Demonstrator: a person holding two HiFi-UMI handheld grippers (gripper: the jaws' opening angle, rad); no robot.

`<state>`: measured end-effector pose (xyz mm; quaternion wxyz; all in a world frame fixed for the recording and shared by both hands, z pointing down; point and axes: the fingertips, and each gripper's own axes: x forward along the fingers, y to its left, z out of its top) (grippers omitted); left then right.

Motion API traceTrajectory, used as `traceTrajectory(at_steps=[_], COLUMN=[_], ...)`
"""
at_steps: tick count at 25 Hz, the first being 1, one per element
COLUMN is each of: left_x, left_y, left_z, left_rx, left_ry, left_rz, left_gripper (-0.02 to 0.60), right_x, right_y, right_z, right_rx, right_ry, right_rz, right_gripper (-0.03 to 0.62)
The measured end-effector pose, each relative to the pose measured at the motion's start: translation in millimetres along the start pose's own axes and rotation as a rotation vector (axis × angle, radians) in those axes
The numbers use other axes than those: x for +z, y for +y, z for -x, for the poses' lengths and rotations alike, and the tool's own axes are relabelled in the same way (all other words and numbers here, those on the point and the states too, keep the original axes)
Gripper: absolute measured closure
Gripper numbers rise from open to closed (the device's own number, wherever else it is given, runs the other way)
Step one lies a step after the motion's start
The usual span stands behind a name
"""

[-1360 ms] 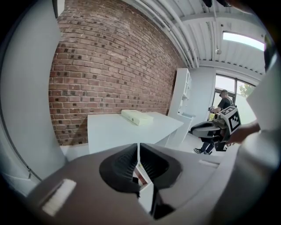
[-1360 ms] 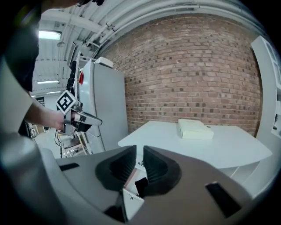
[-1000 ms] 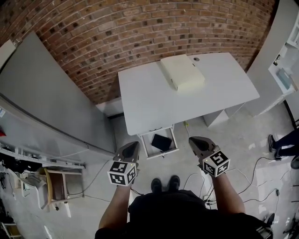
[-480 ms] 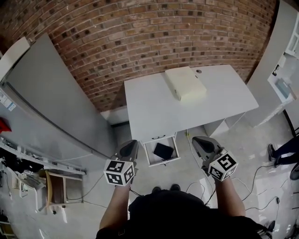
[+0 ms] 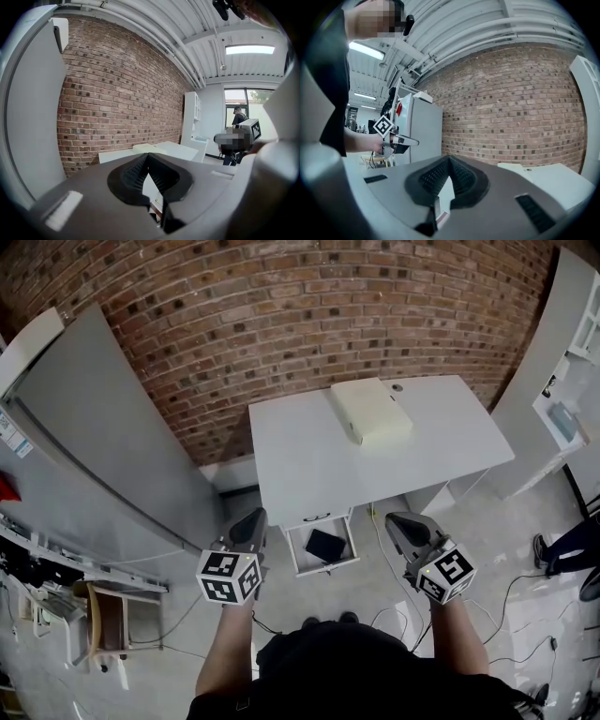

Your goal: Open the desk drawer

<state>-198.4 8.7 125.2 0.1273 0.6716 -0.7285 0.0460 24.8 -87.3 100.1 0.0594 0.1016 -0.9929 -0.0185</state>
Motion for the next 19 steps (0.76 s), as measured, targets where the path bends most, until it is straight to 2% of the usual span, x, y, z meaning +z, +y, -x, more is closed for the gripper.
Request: traceTrajectory(at_steps=[7,14,19], left_x=[-14,-19,-22], left_y=[-10,-24,-27], left_z=[1,4,5], left_rx=[-0.033,-0.066,-0.068], left_ry=[0.027,0.019,0.026], left_rz=[0.013,0.01,0.008], left_gripper=[0.569,0.569,0.57], right_x=[-3,-9,-13], right_y=[5,9,12], right_z=[7,14,17], right_rx=[-0.002,0.0,0.007], right_ry=[0.005,0.011,0.018], right_rz=[-0.019,-0.034,-0.045], right_gripper=[0.582,0.583,0.582])
